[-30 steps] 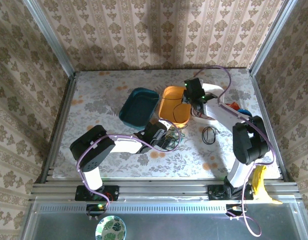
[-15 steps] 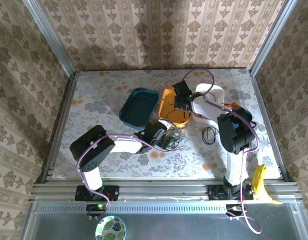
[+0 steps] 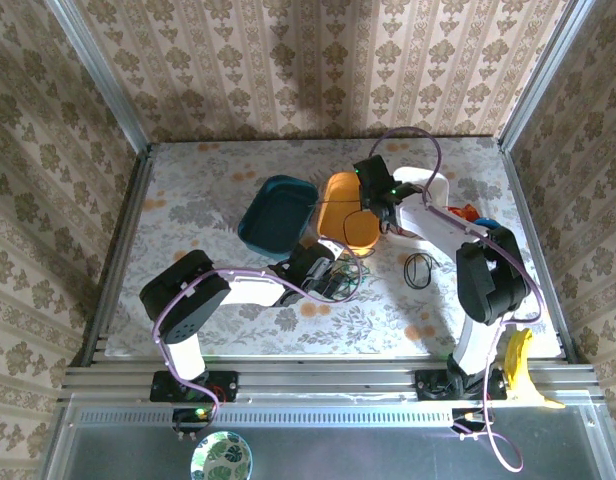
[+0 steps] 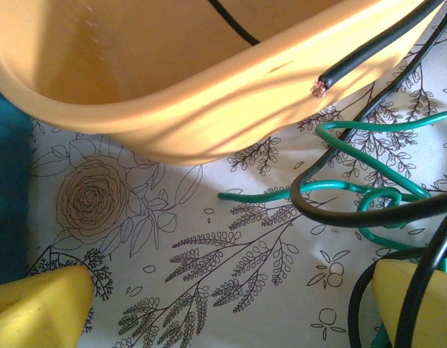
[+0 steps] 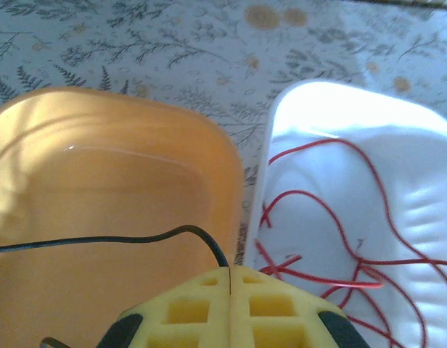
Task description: Untangle the cables
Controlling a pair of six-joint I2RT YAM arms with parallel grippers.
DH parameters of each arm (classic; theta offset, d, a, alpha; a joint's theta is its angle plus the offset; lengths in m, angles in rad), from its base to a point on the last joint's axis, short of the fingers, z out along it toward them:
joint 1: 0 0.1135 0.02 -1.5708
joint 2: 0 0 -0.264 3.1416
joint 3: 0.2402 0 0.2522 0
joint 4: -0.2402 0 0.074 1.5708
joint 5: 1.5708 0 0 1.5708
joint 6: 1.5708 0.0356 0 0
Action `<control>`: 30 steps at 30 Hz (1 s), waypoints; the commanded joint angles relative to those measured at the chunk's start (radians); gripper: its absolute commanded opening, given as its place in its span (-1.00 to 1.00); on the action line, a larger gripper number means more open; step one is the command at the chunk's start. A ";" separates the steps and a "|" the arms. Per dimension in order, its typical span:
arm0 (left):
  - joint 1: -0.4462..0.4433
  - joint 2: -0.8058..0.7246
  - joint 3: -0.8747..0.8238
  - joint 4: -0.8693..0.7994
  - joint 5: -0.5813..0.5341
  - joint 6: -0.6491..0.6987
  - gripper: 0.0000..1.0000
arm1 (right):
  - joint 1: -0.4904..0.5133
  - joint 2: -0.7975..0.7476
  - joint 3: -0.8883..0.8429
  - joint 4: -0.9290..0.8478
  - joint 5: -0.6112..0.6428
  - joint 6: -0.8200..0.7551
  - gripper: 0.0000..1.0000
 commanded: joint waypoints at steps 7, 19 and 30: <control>-0.001 0.016 0.009 -0.060 0.004 0.015 1.00 | -0.029 -0.048 -0.021 0.013 0.146 -0.090 -1.00; -0.001 0.015 -0.007 -0.046 0.002 0.011 1.00 | -0.041 -0.058 0.002 0.032 0.208 -0.165 -1.00; 0.001 0.016 -0.011 -0.045 0.009 0.013 1.00 | -0.014 0.025 0.029 0.065 -0.225 -0.170 -1.00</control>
